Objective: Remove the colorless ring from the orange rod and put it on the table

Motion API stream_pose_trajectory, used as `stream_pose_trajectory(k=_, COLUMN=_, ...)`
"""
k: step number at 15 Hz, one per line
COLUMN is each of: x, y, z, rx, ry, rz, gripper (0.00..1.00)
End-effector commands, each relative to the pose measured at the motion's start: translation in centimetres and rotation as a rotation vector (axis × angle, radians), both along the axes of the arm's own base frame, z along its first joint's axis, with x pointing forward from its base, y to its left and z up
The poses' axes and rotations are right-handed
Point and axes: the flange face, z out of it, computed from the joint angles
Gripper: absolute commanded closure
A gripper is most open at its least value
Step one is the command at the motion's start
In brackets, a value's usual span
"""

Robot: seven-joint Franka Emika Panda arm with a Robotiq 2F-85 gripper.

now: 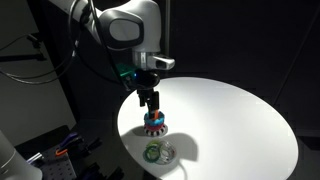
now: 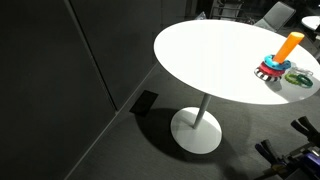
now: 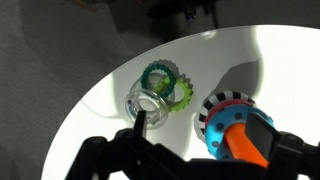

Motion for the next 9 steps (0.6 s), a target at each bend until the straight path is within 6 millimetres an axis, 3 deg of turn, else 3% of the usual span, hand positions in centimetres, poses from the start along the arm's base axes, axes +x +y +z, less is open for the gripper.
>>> stream_pose_trajectory(k=1, x=0.1, y=0.9, z=4.4, rx=0.011, ry=-0.051, rz=0.023, gripper=0.0)
stream_pose_trajectory(k=4, x=0.3, y=1.6, z=6.3, rx=0.001, ry=-0.089, rz=0.033, gripper=0.0)
stream_pose_trajectory(k=5, x=0.3, y=1.2, z=4.9, rx=-0.012, ry=-0.079, rz=0.02, gripper=0.0)
stream_pose_trajectory(k=9, x=0.2, y=1.3, z=4.8, rx=-0.011, ry=-0.077, rz=0.022, gripper=0.0)
